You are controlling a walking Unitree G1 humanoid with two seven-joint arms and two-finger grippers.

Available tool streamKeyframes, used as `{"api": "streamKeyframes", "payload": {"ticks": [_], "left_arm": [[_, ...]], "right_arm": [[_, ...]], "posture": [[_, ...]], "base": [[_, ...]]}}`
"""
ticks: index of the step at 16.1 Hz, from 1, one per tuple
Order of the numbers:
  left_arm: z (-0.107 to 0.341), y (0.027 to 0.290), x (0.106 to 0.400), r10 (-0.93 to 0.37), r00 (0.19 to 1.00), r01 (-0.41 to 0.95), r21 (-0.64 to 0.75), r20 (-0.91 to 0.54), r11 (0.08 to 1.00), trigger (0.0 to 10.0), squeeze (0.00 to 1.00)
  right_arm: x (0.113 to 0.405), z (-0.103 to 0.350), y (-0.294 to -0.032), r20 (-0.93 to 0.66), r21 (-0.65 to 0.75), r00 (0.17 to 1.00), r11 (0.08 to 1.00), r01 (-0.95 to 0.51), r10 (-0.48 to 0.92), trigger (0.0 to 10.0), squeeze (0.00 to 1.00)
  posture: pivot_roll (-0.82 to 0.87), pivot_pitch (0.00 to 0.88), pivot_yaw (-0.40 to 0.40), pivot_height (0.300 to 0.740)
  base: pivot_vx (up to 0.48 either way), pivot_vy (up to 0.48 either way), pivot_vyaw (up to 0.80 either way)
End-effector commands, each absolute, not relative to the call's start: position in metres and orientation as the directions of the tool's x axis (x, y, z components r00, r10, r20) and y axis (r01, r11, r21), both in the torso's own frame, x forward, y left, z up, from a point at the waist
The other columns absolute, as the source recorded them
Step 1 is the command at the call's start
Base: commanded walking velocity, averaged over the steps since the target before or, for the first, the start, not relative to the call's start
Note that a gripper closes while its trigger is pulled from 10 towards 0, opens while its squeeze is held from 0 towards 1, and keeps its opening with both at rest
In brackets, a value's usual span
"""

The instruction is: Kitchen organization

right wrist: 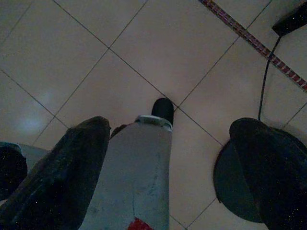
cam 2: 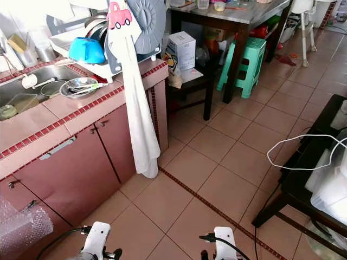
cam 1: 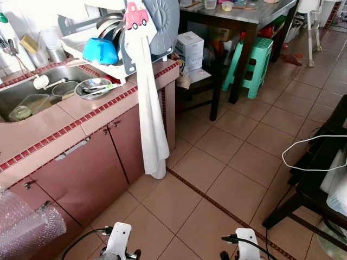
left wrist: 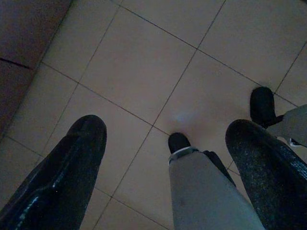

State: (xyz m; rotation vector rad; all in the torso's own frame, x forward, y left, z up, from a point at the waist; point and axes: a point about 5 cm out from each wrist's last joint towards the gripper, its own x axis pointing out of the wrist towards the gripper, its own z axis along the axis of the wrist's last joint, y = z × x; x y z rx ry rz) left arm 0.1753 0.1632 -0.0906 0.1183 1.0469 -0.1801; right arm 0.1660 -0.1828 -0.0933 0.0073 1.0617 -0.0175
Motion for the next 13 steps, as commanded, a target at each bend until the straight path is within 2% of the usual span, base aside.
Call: {"api": "streamKeyframes", "payload": {"ticks": [1, 9, 13], "left_arm": [[-0.0896, 0.164, 0.1774, -0.092, 0.488, 0.215, 0.018, -0.868, 0.976, 10.0, 0.0], [-0.09, 0.1594, 0.1772, -0.097, 0.488, 0.198, 0.001, -0.868, 0.98, 10.0, 0.0], [-0.0897, 0.1586, 0.1782, -0.096, 0.488, 0.195, 0.001, -0.867, 0.981, 10.0, 0.0]], "right_arm": [[0.1642, -0.0941, -0.1817, -0.872, -0.001, 0.489, 1.0, 0.008, -0.005, 10.0, 0.0], [0.169, -0.0912, -0.1875, -0.87, -0.041, 0.493, 0.995, -0.088, 0.008, 10.0, 0.0], [0.1681, -0.0919, -0.1864, -0.878, -0.066, 0.479, 0.989, -0.133, 0.006, 10.0, 0.0]], "posture": [[-0.03, 0.0, 0.072, 0.74], [-0.03, 0.0, 0.024, 0.74], [-0.03, 0.0, 0.024, 0.74]], "base": [[0.0, 0.0, 0.0], [0.0, 0.0, 0.0], [0.0, 0.0, 0.0]]}}
